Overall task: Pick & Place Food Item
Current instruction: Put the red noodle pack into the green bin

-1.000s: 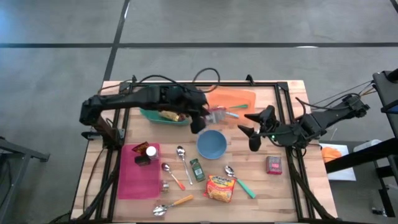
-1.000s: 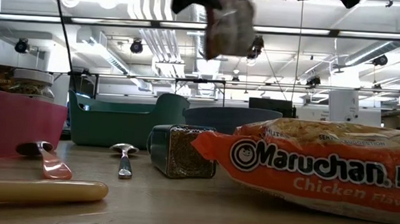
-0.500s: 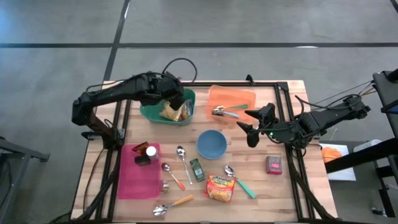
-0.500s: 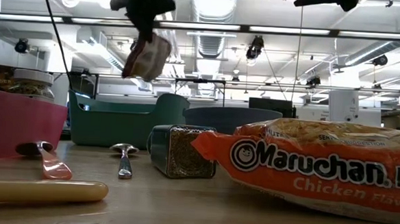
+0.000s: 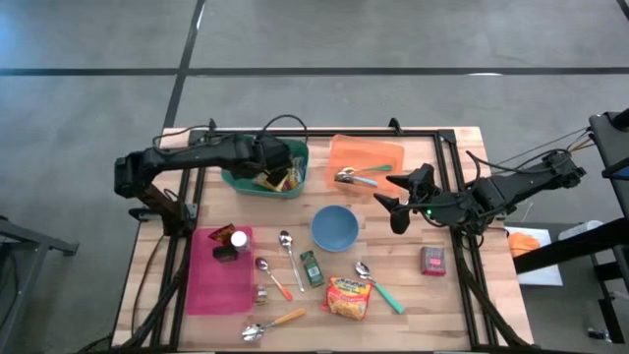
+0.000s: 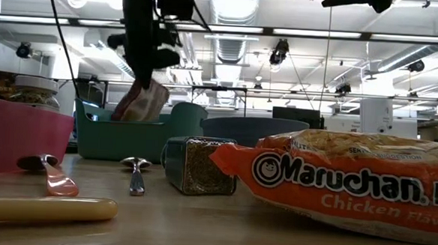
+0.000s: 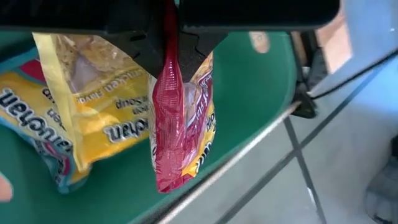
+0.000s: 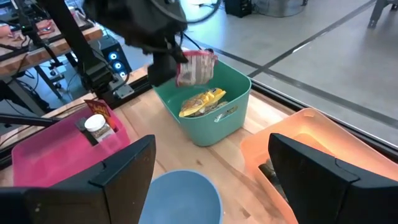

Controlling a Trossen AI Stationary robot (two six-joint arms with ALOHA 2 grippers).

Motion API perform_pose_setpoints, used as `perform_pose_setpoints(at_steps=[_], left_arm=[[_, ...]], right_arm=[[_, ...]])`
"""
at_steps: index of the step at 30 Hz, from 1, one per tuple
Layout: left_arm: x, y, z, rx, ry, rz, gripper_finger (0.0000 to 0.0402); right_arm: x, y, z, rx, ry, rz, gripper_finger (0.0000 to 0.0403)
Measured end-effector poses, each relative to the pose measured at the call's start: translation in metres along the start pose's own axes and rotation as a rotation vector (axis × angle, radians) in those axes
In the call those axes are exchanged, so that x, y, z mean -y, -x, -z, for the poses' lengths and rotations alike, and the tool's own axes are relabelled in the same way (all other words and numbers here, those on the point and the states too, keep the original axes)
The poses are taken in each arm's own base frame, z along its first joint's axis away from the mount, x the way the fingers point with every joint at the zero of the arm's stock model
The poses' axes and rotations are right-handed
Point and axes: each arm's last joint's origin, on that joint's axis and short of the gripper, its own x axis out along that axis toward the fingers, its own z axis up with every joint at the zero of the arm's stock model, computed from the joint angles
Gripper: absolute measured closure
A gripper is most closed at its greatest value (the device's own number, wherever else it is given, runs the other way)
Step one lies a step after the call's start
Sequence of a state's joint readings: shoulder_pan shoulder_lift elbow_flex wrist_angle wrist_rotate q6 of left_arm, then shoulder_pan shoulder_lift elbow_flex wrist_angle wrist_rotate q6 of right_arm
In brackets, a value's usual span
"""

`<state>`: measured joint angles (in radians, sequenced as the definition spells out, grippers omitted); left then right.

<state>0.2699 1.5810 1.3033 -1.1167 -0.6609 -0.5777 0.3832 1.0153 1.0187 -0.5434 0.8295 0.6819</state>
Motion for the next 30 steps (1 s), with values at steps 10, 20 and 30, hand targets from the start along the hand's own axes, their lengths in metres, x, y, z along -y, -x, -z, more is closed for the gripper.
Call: perform_pose_setpoints(at_steps=[10, 20, 30], left_arm=[[0.017, -0.029, 0.017, 0.038, 0.048, 0.041, 0.0399], [0.021, -0.037, 0.023, 0.033, 0.058, 0.074, 0.0399], [0.022, -0.037, 0.023, 0.029, 0.112, 0.083, 0.0362]], right_arm=[[0.0, 0.0, 0.0, 0.001, 0.0, 0.001, 0.0093], [0.0, -0.001, 0.0, 0.002, -0.002, 0.003, 0.0093], [0.003, -0.004, -0.002, 0.009, -0.03, 0.024, 0.0093]])
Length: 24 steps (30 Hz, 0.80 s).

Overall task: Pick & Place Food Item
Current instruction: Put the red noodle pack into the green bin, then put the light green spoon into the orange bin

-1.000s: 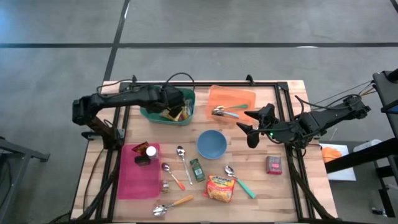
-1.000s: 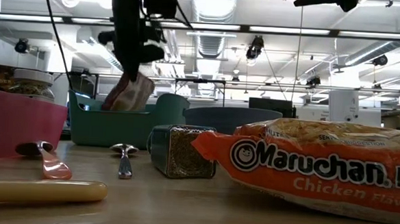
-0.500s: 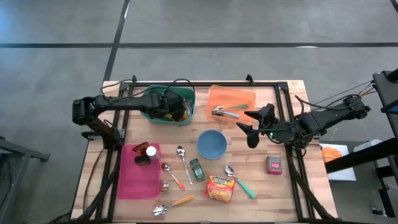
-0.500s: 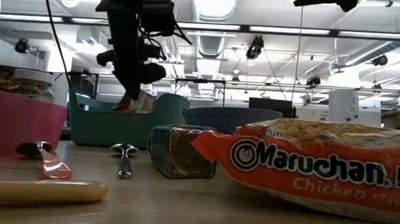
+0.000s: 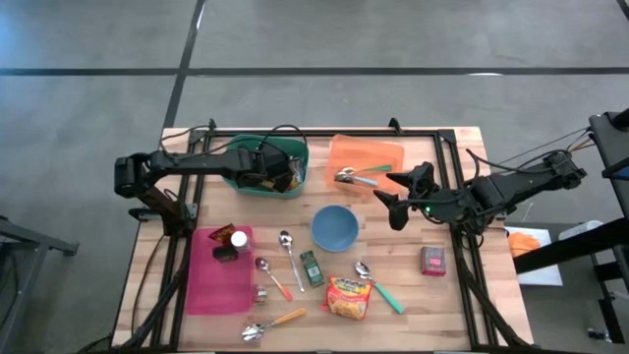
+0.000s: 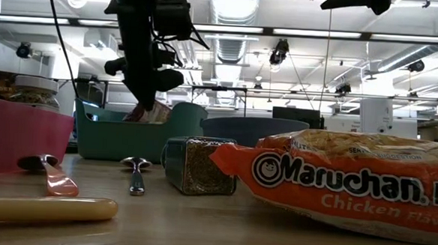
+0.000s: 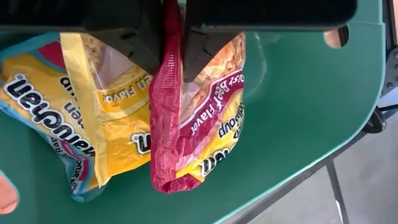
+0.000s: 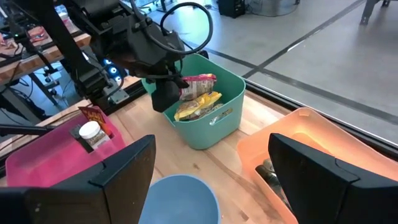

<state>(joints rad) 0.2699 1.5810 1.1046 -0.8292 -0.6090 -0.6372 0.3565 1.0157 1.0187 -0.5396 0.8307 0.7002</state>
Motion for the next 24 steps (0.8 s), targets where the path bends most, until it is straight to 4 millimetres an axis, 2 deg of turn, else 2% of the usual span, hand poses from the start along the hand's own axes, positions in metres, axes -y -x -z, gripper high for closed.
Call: perform_pose_setpoints(at_steps=[8, 19, 24], left_arm=[[0.0001, -0.0001, 0.0001, -0.003, -0.004, 0.003, 0.0305], [0.0011, 0.0, 0.0009, -0.027, -0.013, 0.036, 0.0187], [-0.0001, 0.0067, -0.0031, -0.036, -0.001, 0.081, 0.0144]], right_arm=[[0.0, 0.0, 0.0, 0.0, 0.0, 0.0, 0.0093], [0.0, 0.0, 0.0001, -0.002, 0.0, -0.002, 0.0093], [-0.0006, -0.001, 0.0022, -0.078, -0.064, -0.068, 0.0093]])
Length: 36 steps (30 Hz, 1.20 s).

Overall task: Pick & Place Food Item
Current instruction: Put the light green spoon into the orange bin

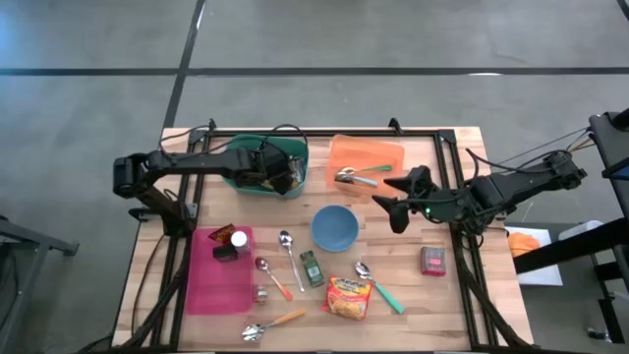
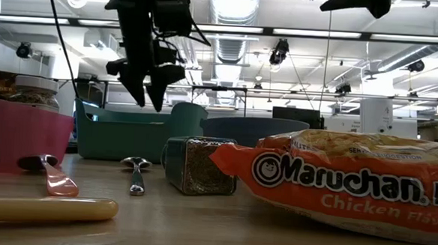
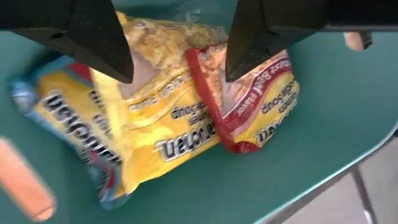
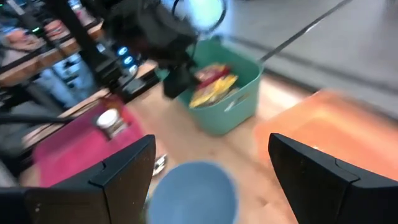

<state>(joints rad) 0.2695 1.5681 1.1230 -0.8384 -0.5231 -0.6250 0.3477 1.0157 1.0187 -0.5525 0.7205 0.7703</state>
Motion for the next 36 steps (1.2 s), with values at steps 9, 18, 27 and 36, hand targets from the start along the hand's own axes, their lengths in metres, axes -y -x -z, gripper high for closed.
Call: perform_pose_setpoints(at_steps=[9, 18, 27, 36], left_arm=[[-0.004, 0.036, -0.022, 0.07, -0.082, 0.155, 0.0123], [-0.016, 0.059, -0.027, 0.117, -0.075, 0.238, 0.0123], [-0.017, 0.063, -0.025, 0.112, -0.082, 0.265, 0.0123], [-0.015, 0.064, -0.024, 0.107, -0.095, 0.279, 0.0123]], right_arm=[[-0.005, -0.016, 0.027, -0.384, -0.189, -0.068, 0.0094], [-0.022, -0.044, 0.073, -0.764, -0.077, -0.067, 0.0094], [-0.035, -0.053, 0.112, -0.928, 0.278, -0.152, 0.0094], [-0.048, -0.058, 0.16, -1.036, 0.429, -0.128, 0.0094]])
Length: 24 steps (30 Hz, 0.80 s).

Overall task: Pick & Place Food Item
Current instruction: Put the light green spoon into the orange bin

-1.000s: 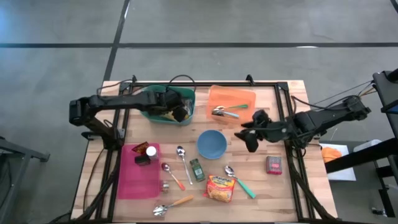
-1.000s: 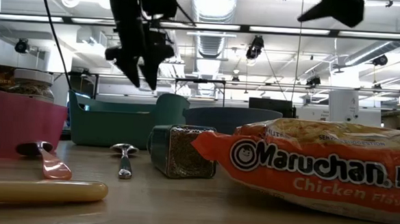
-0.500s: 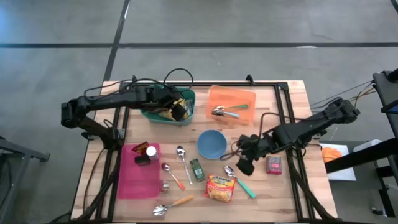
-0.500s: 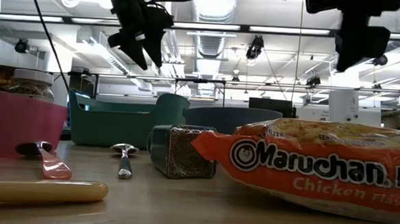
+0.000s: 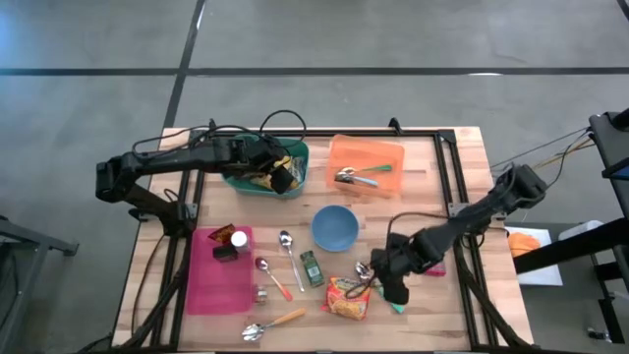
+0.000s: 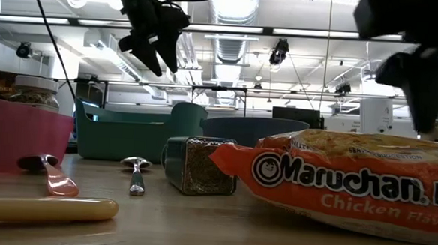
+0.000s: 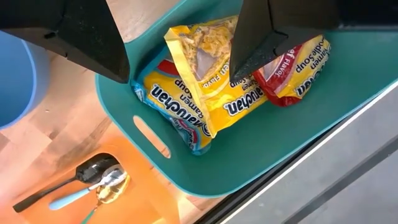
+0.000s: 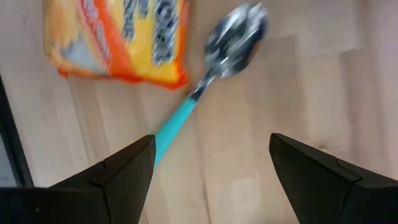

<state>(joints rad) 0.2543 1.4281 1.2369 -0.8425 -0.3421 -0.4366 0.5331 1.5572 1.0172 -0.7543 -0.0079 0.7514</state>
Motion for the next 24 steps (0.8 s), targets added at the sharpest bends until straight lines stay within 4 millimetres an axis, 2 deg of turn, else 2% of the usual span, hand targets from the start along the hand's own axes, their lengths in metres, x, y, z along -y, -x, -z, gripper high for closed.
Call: perform_pose_setpoints(at_steps=[9, 15, 18, 24], left_arm=[[0.0, 0.0, 0.0, 0.0, -0.042, 0.0, 0.0123], [0.0, 0.0, 0.001, -0.012, -0.049, -0.006, 0.0123], [-0.001, 0.0, 0.003, -0.031, -0.057, -0.014, 0.0123], [-0.003, 0.0, 0.007, -0.07, -0.067, -0.031, 0.0123]], right_arm=[[-0.026, -0.033, 0.002, -0.014, 0.063, -0.01, 0.0095], [-0.031, -0.05, -0.004, -0.02, 0.062, 0.043, 0.0098], [-0.031, -0.056, -0.004, -0.034, 0.064, 0.062, 0.0119], [-0.028, -0.068, -0.002, -0.067, 0.061, 0.095, 0.0198]])
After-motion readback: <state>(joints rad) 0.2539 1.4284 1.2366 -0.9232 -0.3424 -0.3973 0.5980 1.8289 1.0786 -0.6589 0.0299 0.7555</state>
